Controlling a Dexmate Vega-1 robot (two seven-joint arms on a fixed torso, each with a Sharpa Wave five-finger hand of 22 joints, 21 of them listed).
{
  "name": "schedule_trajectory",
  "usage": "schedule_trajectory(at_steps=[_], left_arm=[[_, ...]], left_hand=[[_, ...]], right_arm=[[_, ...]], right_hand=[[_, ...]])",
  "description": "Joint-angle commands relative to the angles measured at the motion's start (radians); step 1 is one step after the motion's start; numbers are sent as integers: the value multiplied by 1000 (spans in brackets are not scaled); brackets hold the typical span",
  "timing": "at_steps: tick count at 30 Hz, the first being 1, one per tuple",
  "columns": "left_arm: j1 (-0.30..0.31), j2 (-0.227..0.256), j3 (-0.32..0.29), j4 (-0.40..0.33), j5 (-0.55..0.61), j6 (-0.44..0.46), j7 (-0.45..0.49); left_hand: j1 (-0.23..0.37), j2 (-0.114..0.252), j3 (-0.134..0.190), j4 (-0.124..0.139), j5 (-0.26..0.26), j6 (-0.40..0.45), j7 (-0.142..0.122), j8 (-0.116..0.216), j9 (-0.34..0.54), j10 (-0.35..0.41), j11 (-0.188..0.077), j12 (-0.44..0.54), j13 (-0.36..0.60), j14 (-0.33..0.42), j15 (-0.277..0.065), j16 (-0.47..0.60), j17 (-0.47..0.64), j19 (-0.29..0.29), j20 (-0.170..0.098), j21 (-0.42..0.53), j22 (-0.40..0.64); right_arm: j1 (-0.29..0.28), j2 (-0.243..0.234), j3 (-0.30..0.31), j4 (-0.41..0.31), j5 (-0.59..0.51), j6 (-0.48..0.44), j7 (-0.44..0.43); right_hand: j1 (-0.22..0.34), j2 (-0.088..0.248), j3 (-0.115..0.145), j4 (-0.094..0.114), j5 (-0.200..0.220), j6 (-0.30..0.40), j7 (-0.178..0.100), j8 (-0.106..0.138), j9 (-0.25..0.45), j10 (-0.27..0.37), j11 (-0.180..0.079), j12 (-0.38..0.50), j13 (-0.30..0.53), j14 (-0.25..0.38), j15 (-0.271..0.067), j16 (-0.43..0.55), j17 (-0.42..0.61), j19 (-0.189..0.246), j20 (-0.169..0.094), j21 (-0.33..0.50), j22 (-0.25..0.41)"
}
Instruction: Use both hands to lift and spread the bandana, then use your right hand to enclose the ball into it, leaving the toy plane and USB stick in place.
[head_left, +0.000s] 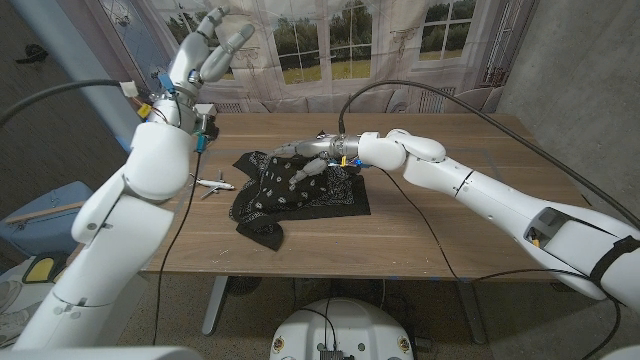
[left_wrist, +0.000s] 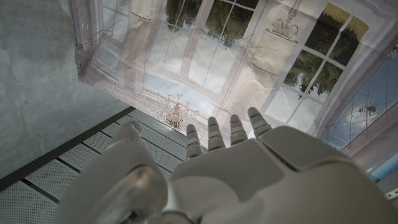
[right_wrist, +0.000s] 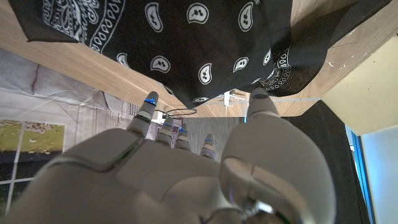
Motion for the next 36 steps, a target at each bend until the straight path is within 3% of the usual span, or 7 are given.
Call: schedule_trajectory(at_steps=[1, 14, 29, 32, 36], left_arm=[[8, 76, -20, 29, -503, -46, 48], [47, 119, -55, 35, -547, -104, 60], [54, 145, -67, 44, -563, -134, 67], [50, 147, -65, 52, -570, -141, 64], [40, 152, -57, 64, -572, -150, 64]], left_hand=[[-9, 1, -5, 0, 2, 4, 7, 6, 2, -3, 0, 7, 1, -8, 7, 6, 1, -8, 3, -2, 3], [-13, 2, -5, -1, 1, 18, 14, 12, 2, -3, 3, 10, 1, -6, 3, 9, 1, -10, 3, -3, 4], [-17, 3, -4, -4, 1, 31, 18, 16, 3, -3, 0, 12, 2, -6, -1, 11, 1, -9, 3, -3, 4], [-17, 3, -4, -4, 1, 33, 18, 16, 3, -2, 1, 13, 2, -6, -2, 12, 1, -9, 3, -3, 5], [-18, 4, -4, -5, 2, 36, 20, 17, 3, -3, 1, 14, 2, -6, -2, 12, 1, -8, 3, -3, 5]], right_arm=[[54, 63, -61, 66, -47, -18, 42], [104, 129, -149, 134, -190, -108, 31], [172, 201, -253, 251, -280, -222, 91], [182, 209, -270, 267, -296, -240, 94], [198, 222, -286, 293, -299, -256, 112]], right_hand=[[5, 3, 1, -4, 5, -16, -4, -2, 0, -15, 2, -1, 1, -11, 5, 6, -1, -6, 2, -6, 1], [27, 6, 7, -16, 10, -40, -5, 1, 0, -44, 10, -1, 1, -31, 12, 5, -11, -13, 2, -25, 1], [42, 0, 5, -24, 19, -78, -5, 1, 0, -87, 13, -1, 1, -37, 12, 11, -22, -15, 2, -46, 2], [45, -4, 1, -25, 24, -92, -5, 4, 1, -86, 11, 6, 0, -9, -4, 24, -29, 11, -2, -46, 5], [55, -5, -5, -25, 34, -79, -6, 19, 4, -68, 5, 22, -1, 35, -24, 40, -45, 103, -5, -29, 9]])
